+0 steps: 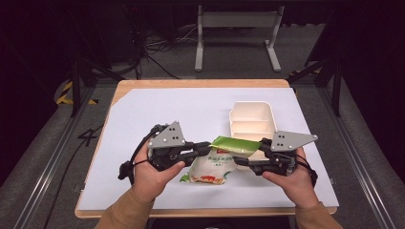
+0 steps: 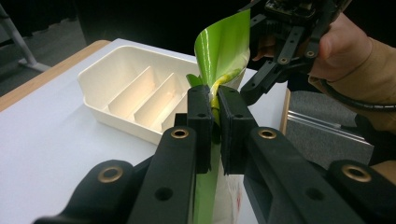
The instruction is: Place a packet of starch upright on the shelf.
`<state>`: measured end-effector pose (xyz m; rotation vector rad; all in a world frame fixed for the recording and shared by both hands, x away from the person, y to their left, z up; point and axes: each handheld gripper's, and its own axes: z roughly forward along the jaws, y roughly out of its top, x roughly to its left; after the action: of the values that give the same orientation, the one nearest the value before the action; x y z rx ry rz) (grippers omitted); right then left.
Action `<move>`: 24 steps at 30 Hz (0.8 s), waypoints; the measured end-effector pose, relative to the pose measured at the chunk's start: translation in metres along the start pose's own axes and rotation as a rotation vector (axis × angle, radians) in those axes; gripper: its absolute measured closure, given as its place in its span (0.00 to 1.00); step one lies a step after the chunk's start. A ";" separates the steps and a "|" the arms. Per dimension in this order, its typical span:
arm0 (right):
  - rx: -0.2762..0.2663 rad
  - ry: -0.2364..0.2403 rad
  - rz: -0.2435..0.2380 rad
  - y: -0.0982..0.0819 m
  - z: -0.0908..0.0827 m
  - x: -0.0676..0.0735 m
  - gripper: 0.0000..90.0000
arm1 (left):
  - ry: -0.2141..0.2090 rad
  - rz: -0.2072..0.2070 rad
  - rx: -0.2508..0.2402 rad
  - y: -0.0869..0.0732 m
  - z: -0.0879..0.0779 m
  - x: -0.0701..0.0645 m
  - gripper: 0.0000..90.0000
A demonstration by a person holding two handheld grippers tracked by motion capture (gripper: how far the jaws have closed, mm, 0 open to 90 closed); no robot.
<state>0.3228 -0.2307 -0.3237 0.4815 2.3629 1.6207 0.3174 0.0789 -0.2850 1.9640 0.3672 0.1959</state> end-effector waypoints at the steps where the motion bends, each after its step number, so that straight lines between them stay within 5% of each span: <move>1: 0.002 0.005 -0.003 0.000 0.001 0.000 0.61 | 0.000 0.000 0.000 0.000 0.000 0.000 0.94; 3: 0.002 0.008 -0.006 0.001 0.002 0.001 0.63 | -0.006 -0.004 -0.003 0.000 -0.001 0.000 0.94; 11: -0.009 0.081 -0.066 0.014 0.005 0.001 0.96 | 0.006 -0.008 -0.024 0.000 -0.010 0.000 0.94; 24: 0.034 0.047 -0.148 0.055 0.005 0.004 0.99 | 0.034 -0.017 -0.079 -0.002 -0.024 0.008 0.91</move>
<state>0.3286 -0.2063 -0.2738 0.2702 2.4008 1.5444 0.3172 0.1028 -0.2777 1.8810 0.3919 0.2298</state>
